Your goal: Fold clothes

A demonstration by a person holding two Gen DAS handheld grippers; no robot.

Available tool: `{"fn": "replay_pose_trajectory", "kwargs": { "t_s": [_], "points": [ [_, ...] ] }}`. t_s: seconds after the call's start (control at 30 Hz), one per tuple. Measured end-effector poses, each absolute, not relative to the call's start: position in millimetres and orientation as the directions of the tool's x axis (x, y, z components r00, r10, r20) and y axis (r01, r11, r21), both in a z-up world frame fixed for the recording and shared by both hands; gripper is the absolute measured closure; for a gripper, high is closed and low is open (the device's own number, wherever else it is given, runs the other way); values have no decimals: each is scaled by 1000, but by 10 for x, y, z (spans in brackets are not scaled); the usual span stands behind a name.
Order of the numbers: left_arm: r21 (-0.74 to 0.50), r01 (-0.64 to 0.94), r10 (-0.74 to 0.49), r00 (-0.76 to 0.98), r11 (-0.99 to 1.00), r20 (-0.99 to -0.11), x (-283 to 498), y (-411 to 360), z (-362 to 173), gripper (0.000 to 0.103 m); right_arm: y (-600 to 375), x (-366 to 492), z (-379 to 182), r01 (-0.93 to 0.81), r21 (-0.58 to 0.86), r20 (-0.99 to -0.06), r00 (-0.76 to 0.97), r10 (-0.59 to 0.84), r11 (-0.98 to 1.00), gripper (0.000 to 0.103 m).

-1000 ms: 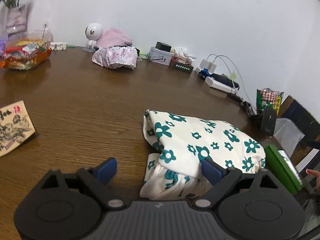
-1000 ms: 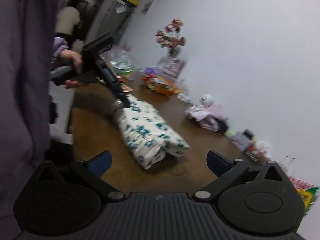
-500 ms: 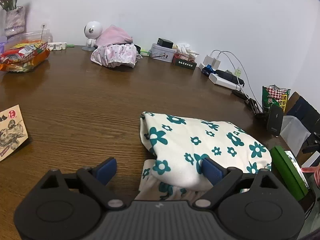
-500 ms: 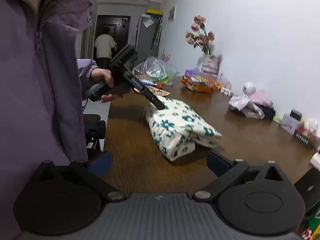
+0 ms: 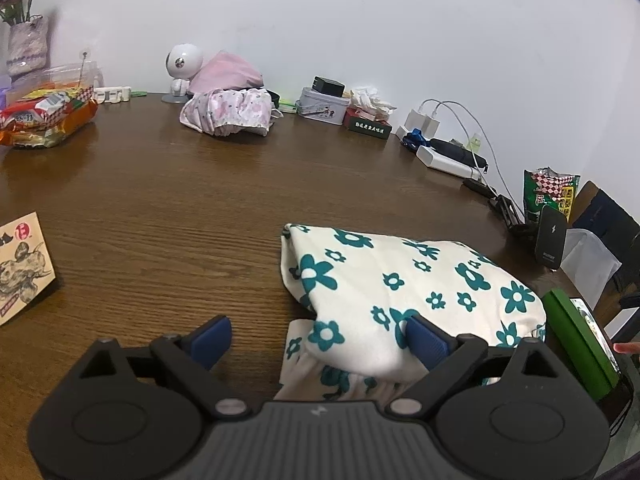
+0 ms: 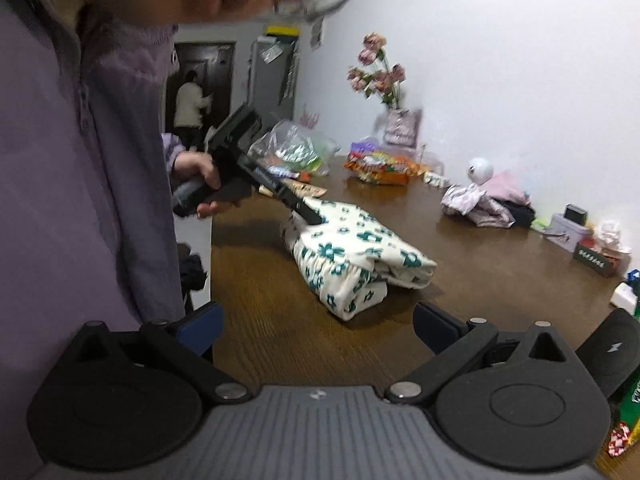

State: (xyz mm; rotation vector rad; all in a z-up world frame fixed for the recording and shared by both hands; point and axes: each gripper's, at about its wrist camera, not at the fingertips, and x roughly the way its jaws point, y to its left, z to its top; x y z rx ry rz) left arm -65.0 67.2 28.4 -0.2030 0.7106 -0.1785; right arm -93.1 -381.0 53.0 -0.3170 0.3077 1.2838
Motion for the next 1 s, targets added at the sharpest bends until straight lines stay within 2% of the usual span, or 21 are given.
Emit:
{"fn": "replay_pose_trajectory", "kwargs": {
  "t_s": [1.0],
  "points": [
    [-262, 112, -255, 744, 959, -618, -652, 715, 239, 8, -3787, -1045, 426, -946, 34, -381, 285, 879, 322, 0]
  ]
}}
